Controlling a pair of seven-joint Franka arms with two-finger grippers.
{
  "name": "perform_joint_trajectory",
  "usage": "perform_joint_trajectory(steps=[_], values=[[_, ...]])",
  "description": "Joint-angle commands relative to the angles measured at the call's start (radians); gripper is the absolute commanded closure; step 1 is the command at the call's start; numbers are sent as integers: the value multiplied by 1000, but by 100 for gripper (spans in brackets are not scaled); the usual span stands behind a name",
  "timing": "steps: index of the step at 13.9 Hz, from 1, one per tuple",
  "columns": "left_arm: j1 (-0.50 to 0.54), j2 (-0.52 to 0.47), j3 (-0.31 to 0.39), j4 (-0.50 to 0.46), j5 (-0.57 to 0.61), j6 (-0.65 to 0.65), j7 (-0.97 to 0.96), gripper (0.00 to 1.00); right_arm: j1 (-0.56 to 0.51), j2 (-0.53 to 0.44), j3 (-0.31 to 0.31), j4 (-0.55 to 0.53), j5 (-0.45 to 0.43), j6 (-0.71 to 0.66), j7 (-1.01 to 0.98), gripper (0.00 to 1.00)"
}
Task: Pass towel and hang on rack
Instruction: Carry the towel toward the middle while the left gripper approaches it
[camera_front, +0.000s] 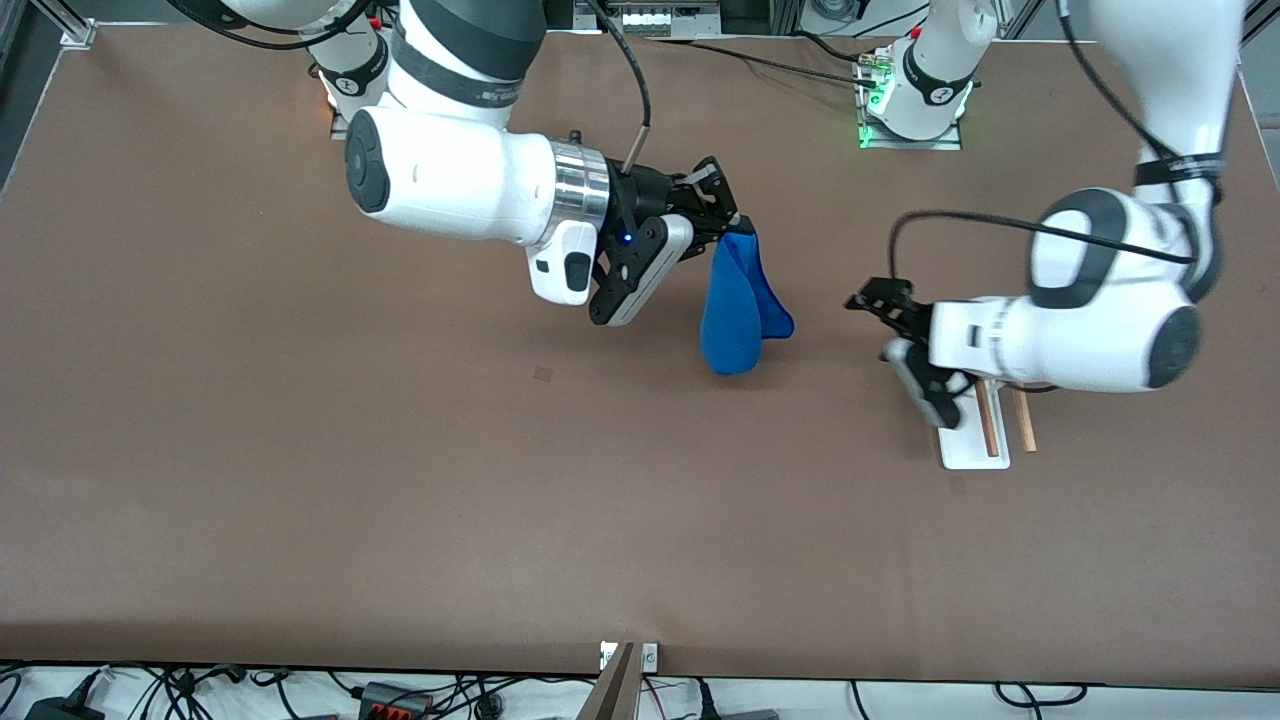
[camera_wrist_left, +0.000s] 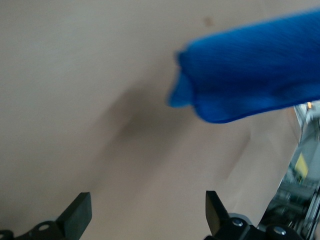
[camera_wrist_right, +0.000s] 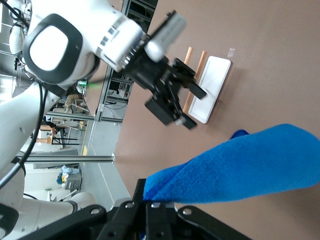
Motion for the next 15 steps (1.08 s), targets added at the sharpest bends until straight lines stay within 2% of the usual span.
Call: perform_joint_trajectory(steps=[1,7,11,13,14,15], values=[[-51,-2,2,-19,-28,19,166,0,9,-1,3,-24,12,60,2,100],[-120,-3,0,-37,-48,52,213,0,11,0,2,-35,8,65,-7,100],[-125,-20,-95,-65,-51,118,213,0,9,0,2,-40,10,65,-8,100],[-123,-35,-119,-73,-50,135,213,0,9,0,2,-40,8,65,-8,100],[-125,-34,-119,-73,-50,137,214,1,9,0,2,-40,10,65,-9,100],[-126,-31,-119,-71,-48,140,217,16,9,0,2,-40,10,65,-9,100]])
